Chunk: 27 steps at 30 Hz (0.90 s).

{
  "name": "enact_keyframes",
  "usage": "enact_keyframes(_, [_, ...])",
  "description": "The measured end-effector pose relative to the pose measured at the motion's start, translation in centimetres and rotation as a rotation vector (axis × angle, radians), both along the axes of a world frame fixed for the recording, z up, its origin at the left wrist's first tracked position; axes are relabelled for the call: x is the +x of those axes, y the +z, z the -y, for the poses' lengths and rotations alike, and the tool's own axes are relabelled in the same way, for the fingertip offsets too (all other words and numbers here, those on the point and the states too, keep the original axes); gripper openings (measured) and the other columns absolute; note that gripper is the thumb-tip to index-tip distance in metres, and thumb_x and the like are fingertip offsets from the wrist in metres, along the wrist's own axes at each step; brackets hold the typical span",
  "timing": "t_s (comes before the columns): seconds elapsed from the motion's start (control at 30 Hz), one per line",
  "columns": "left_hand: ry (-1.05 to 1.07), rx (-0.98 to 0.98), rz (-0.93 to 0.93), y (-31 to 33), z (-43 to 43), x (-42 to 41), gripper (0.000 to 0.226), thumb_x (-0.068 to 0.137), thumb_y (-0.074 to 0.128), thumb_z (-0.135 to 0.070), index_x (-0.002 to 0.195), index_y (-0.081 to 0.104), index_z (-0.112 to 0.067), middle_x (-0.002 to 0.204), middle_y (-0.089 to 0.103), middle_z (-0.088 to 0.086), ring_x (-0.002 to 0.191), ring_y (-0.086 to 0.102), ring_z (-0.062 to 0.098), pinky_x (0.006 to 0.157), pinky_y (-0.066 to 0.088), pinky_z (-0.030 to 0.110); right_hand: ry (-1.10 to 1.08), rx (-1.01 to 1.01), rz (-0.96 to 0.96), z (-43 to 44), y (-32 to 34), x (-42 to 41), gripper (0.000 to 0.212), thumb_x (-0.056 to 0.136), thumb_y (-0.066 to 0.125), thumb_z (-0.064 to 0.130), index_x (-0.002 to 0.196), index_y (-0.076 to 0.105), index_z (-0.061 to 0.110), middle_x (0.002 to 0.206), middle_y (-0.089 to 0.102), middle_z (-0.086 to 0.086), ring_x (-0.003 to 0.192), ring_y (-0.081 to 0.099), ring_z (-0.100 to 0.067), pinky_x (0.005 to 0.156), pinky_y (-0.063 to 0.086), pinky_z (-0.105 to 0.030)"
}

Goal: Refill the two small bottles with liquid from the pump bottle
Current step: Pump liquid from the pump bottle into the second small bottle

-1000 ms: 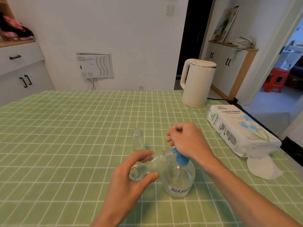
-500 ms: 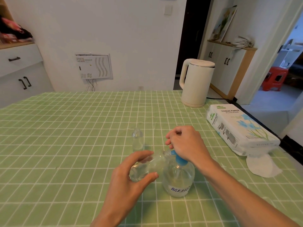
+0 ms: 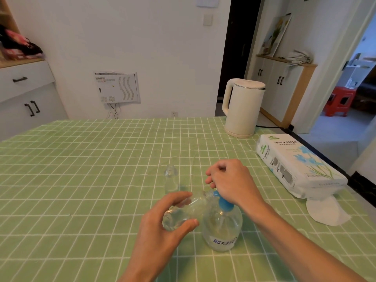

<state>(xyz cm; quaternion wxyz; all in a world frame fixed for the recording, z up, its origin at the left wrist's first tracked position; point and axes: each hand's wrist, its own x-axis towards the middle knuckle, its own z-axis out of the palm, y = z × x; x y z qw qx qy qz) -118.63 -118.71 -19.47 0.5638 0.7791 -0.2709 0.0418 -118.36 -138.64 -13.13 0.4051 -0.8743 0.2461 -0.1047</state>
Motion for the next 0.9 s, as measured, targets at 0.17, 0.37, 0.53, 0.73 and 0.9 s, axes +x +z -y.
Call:
enact_keyframes(0.17, [-0.012, 0.007, -0.015, -0.2, 0.14, 0.07, 0.053, 0.075, 0.092, -0.007, 0.116, 0.074, -0.035, 0.11, 0.078, -0.021, 0.112, 0.07, -0.004, 0.09, 0.044, 0.001, 0.001, 0.007, -0.025, -0.04, -0.37, -0.13, 0.032, 0.105, 0.058, 0.022, 0.082, 0.079, 0.021, 0.078, 0.081, 0.01, 0.083, 0.08, -0.021, 0.09, 0.066, -0.053])
enact_keyframes(0.37, [-0.003, 0.016, -0.02, -0.19, 0.11, -0.03, 0.054, 0.075, 0.092, -0.01, 0.116, 0.073, -0.04, 0.109, 0.078, -0.022, 0.113, 0.07, -0.003, 0.091, 0.044, 0.002, -0.015, 0.022, -0.005, -0.25, -0.09, -0.4, 0.03, 0.103, 0.058, 0.021, 0.083, 0.08, 0.018, 0.077, 0.081, 0.01, 0.085, 0.08, -0.022, 0.09, 0.066, -0.054])
enact_keyframes(0.53, [-0.008, -0.003, -0.03, 0.07, 0.15, -0.19, 0.054, 0.075, 0.092, -0.008, 0.115, 0.073, -0.037, 0.109, 0.078, -0.022, 0.112, 0.07, -0.004, 0.09, 0.045, 0.002, 0.009, 0.064, 0.03, -0.04, 0.33, -0.39, 0.028, 0.106, 0.059, 0.022, 0.086, 0.079, 0.023, 0.079, 0.082, 0.009, 0.081, 0.08, -0.012, 0.091, 0.066, -0.048])
enact_keyframes(0.73, [-0.006, -0.011, -0.002, 0.41, 0.15, -0.08, 0.054, 0.074, 0.093, -0.008, 0.116, 0.074, -0.037, 0.11, 0.078, -0.021, 0.112, 0.07, -0.003, 0.089, 0.043, -0.001, 0.06, 0.125, 0.096, 0.21, 0.43, 0.03, 0.03, 0.108, 0.059, 0.017, 0.086, 0.078, 0.025, 0.079, 0.082, 0.007, 0.07, 0.077, -0.003, 0.074, 0.061, -0.027])
enact_keyframes(0.9, [0.004, 0.0, 0.002, 0.07, 0.05, 0.08, 0.053, 0.074, 0.093, -0.01, 0.117, 0.073, -0.037, 0.111, 0.077, -0.023, 0.113, 0.069, -0.004, 0.092, 0.042, 0.001, 0.054, 0.122, 0.082, 0.37, -0.2, -0.01, 0.035, 0.108, 0.054, 0.008, 0.085, 0.076, 0.024, 0.078, 0.081, 0.005, 0.071, 0.076, -0.008, 0.073, 0.058, -0.024])
